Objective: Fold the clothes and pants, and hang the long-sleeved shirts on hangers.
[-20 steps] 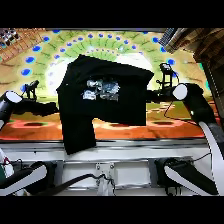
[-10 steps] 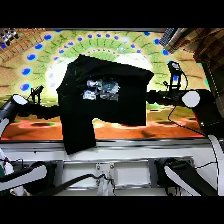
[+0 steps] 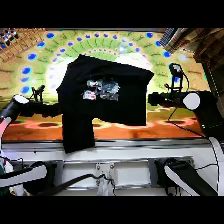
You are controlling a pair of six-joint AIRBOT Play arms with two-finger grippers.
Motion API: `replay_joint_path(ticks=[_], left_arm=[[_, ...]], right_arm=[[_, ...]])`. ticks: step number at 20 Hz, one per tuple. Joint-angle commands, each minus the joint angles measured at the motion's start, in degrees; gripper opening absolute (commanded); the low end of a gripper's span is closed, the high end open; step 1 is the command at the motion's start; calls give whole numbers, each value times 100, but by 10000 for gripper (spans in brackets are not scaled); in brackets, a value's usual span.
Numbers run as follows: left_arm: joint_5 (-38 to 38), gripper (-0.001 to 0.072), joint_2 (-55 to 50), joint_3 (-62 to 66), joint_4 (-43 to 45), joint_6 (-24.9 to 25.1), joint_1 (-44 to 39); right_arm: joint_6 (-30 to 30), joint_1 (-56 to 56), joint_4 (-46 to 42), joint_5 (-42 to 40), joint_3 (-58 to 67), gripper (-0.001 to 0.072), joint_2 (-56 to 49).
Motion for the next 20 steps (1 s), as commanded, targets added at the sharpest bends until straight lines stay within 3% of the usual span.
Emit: replay_joint_path(ticks=[1, 5, 7, 12, 20], left_arm=[[-197, 7, 328, 4, 94, 87, 136], [-214, 7, 1001, 2, 273, 83, 308], [-216, 6, 1185, 2, 254, 83, 302], [-295, 6, 1285, 2, 254, 83, 297], [-304, 7, 1285, 2, 254, 83, 297]], right_arm=[[553, -538, -817, 295, -599, 280, 212], [105, -1325, 798, 306, -1808, 312, 219], [57, -1351, 1510, 28, -2284, 468, 216], [76, -1351, 2378, -765, -2946, 469, 214], [101, -1276, 2782, -1147, -2955, 469, -79]])
